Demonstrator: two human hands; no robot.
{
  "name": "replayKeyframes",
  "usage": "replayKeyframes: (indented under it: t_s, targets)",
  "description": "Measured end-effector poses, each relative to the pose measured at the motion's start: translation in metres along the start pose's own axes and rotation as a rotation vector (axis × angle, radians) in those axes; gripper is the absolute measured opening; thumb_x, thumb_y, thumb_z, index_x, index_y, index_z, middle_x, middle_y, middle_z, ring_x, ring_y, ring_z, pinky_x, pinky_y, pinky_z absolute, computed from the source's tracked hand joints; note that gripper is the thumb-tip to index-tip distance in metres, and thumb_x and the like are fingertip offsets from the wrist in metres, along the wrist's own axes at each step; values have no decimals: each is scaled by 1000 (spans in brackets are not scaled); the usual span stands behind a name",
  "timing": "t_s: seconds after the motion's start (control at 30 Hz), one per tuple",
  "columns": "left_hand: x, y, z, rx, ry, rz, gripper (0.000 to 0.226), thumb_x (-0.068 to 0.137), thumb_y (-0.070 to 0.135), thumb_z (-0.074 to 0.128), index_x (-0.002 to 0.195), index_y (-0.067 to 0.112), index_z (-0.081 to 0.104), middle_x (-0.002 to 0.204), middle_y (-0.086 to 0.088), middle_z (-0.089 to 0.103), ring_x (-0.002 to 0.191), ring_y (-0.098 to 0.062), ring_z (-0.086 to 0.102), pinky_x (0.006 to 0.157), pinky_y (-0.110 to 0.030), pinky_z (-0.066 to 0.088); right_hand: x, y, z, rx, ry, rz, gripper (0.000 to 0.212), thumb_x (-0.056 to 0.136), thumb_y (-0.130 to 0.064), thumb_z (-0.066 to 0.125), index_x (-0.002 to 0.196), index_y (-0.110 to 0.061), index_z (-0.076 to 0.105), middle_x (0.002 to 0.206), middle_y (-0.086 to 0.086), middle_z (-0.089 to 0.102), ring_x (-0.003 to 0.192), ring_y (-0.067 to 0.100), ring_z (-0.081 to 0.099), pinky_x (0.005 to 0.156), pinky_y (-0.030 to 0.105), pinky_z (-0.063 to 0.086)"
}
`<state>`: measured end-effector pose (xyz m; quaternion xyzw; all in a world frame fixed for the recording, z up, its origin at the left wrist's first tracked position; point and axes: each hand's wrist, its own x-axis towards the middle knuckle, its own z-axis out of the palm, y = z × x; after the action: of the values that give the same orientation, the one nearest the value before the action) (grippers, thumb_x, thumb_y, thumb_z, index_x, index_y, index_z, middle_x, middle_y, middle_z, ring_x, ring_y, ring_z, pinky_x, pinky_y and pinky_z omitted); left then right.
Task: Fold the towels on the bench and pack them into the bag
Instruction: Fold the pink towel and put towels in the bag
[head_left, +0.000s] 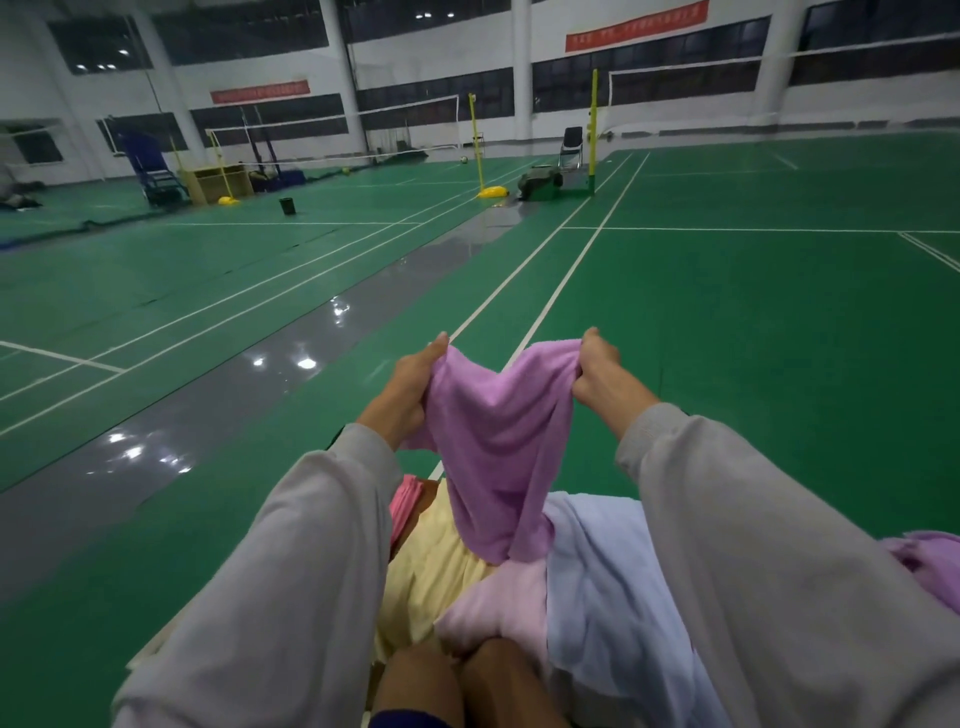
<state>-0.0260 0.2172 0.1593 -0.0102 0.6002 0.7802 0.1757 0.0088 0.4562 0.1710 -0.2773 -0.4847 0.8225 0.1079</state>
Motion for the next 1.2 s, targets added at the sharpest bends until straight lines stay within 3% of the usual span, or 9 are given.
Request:
replayKeyframes:
  t_s: [0.17, 0.27, 0.43, 0.57, 0.7, 0.83, 0.97, 1.1, 1.2]
  targets:
    - [-14, -16, 16, 68, 2, 65, 57, 93, 53, 66, 112, -1, 68, 95, -13, 73, 94, -30, 72, 88, -43, 60, -13, 6, 0, -105, 1, -5, 41, 110, -35, 37, 116, 1, 57, 103, 16, 67, 82, 22, 67, 63, 29, 54]
    - [-18, -22, 22, 39, 35, 102, 44, 100, 43, 62, 113, 1, 65, 103, -16, 73, 99, -29, 72, 83, -37, 60, -17, 12, 0, -141, -18, 5, 43, 110, -36, 37, 119, 2, 56, 106, 17, 67, 85, 22, 68, 62, 28, 54]
    - [-19, -32, 23, 17, 38, 186, 23, 104, 30, 57, 118, 12, 56, 129, -19, 60, 115, -29, 64, 102, -51, 54, -13, 20, -5, -146, -59, 21, 45, 110, -36, 38, 119, 4, 56, 91, 12, 67, 76, 22, 66, 64, 30, 54]
    - [-16, -35, 22, 28, 77, 190, 15, 106, 31, 53, 114, 19, 54, 125, -16, 59, 112, -27, 65, 91, -43, 59, -4, 25, -13, -132, -71, 38, 46, 109, -38, 39, 119, 4, 56, 85, 11, 66, 74, 24, 68, 66, 31, 57]
    - [-9, -41, 16, 53, 93, 166, 21, 104, 37, 55, 115, 19, 53, 126, -19, 59, 114, -32, 66, 91, -48, 59, 6, 32, -21, -149, -71, 30, 47, 109, -38, 39, 120, 4, 56, 102, 15, 70, 89, 26, 71, 83, 36, 61]
    - [-9, -49, 17, 39, 128, 153, 20, 105, 37, 53, 116, 21, 50, 127, -17, 58, 115, -32, 64, 95, -52, 57, 14, 42, -27, -172, -79, 45, 50, 108, -41, 39, 125, 3, 54, 105, 14, 68, 89, 27, 69, 85, 36, 60]
    - [-10, -56, 15, 52, 147, 192, 21, 104, 36, 56, 116, 21, 47, 132, -20, 53, 118, -32, 62, 95, -49, 58, 16, 48, -30, -184, -94, 68, 51, 108, -42, 40, 132, 2, 52, 80, 5, 57, 66, 19, 58, 62, 29, 51]
    - [-14, -59, 17, 30, 151, 160, 27, 101, 38, 61, 116, 29, 40, 130, -19, 49, 117, -36, 62, 93, -57, 57, 16, 56, -28, -202, -111, 81, 51, 109, -41, 39, 134, 2, 51, 76, 4, 55, 63, 17, 56, 58, 27, 48]
    - [-16, -59, 13, 46, 176, 137, 48, 98, 44, 63, 137, 33, 38, 128, -22, 54, 109, -35, 67, 84, -51, 61, 15, 65, -23, -239, -124, 90, 53, 109, -42, 38, 136, 2, 51, 73, 4, 54, 62, 17, 56, 56, 26, 48]
